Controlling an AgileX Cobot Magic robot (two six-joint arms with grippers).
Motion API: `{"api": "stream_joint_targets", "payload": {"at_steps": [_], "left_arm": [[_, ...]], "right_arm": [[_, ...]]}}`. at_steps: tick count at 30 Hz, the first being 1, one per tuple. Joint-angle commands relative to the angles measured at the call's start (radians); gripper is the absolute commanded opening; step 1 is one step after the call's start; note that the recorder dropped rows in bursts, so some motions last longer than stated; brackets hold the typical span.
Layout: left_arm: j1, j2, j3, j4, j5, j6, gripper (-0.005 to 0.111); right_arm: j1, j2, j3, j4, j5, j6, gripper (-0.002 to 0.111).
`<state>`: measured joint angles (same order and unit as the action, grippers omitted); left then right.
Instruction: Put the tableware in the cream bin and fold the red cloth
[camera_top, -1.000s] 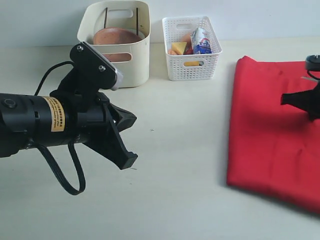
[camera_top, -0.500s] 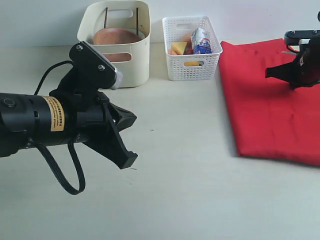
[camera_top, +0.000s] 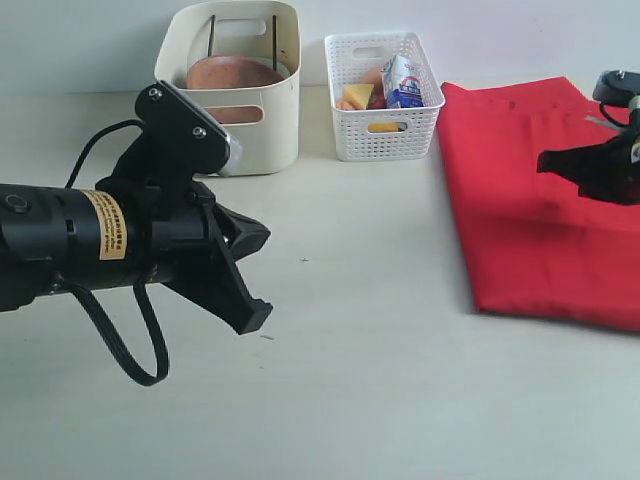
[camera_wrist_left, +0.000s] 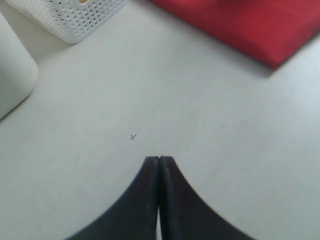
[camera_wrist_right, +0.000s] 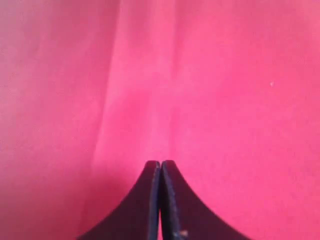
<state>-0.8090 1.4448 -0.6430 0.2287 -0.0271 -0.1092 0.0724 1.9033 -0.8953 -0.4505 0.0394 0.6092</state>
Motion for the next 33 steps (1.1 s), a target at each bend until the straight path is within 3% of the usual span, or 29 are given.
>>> {"api": "stream_joint_targets", "payload": {"at_steps": [1, 12, 20, 23, 26, 29, 33], "left_arm": [[0.002, -0.005, 0.003, -0.004, 0.008, -0.010, 0.001], [0.002, -0.005, 0.003, -0.004, -0.006, -0.005, 0.001], [0.010, -0.014, 0.003, -0.004, -0.056, 0.000, 0.001], [0.051, -0.077, 0.010, -0.006, -0.054, -0.008, 0.001], [0.096, -0.265, 0.080, -0.006, -0.058, -0.030, 0.001], [0.124, -0.484, 0.186, -0.008, -0.074, -0.046, 0.001], [0.219, -0.757, 0.345, -0.008, -0.111, -0.085, 0.001]], "right_arm": [[-0.028, 0.107, -0.021, 0.000, -0.010, 0.000, 0.000], [0.025, 0.235, -0.154, -0.002, 0.001, -0.112, 0.000], [0.025, 0.135, -0.150, 0.025, 0.052, -0.110, 0.000], [0.025, -0.044, -0.040, 0.077, -0.064, -0.085, 0.000], [0.025, -0.339, 0.132, 0.120, -0.208, -0.085, 0.000], [0.025, -0.592, 0.269, 0.178, -0.220, -0.088, 0.000], [0.025, -0.887, 0.427, 0.178, -0.205, -0.136, 0.000]]}}
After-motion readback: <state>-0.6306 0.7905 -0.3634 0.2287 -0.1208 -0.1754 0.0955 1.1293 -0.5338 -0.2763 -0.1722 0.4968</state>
